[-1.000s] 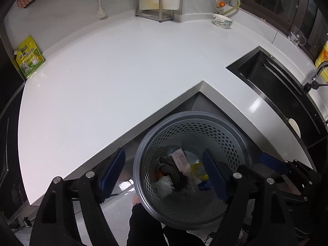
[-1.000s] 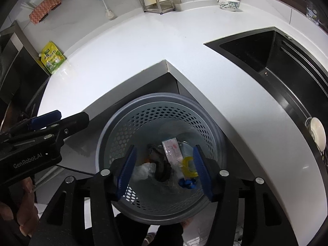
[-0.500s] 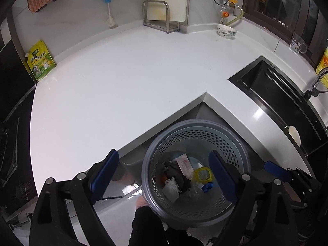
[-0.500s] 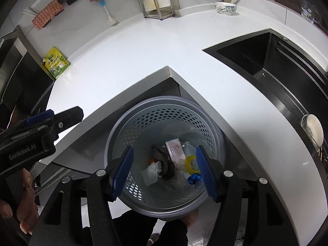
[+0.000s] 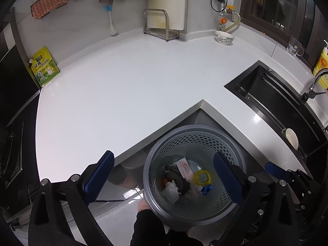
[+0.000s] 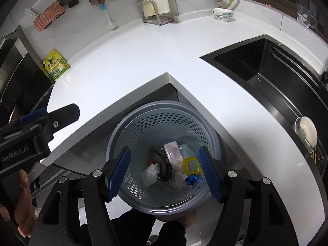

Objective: Collect trash

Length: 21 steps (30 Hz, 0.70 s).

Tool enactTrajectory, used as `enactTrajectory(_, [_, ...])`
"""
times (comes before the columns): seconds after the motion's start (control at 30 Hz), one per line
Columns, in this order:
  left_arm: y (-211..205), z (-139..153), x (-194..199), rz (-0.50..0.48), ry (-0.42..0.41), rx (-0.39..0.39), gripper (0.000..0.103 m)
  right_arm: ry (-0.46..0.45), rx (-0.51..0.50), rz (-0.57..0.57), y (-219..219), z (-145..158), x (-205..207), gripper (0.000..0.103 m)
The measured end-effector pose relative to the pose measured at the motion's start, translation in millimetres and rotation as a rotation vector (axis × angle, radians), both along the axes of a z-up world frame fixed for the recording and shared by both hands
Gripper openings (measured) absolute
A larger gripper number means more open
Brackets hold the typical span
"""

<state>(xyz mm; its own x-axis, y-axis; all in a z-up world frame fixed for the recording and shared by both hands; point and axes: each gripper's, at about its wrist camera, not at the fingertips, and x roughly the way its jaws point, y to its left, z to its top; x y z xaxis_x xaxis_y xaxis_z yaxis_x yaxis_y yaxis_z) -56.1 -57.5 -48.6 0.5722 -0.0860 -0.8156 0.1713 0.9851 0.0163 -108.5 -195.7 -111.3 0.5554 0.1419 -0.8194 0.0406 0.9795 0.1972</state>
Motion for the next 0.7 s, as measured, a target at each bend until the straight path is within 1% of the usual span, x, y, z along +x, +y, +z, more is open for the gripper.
enactTrajectory(0.7, [7.6,3.3,-1.4,0.056,0.010,0.020,0.096,-0.033,-0.023,0.016,3.4,13.6,-0.9,0.068])
